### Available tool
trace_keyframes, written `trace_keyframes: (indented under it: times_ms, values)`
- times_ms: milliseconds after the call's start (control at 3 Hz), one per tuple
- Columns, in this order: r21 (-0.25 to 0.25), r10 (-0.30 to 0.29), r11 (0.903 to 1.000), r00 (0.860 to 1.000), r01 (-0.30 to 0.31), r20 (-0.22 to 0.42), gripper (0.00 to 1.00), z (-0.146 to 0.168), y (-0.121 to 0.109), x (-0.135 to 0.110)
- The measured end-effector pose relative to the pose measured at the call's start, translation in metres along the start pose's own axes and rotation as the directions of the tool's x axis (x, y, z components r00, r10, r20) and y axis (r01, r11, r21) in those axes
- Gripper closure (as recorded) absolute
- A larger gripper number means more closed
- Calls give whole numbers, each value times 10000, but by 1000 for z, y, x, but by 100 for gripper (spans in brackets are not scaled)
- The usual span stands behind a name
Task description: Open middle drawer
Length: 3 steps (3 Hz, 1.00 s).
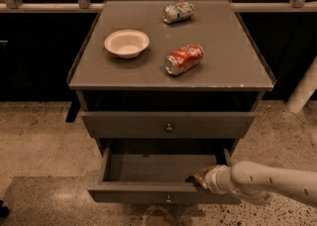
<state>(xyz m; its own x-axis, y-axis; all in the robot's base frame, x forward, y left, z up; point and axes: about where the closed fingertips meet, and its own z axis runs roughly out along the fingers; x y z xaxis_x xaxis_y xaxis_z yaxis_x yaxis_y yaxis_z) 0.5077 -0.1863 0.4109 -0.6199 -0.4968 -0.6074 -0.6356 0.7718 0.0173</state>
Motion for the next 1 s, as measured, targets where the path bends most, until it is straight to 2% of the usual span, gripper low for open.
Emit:
trace_keyframes:
  times_ms: [667, 1000]
  values:
    - [-357, 861, 9957, 9958, -850, 302, 100, -26, 16, 32]
    - [-499, 1195, 9920, 9904, -1162, 692, 82, -39, 17, 36]
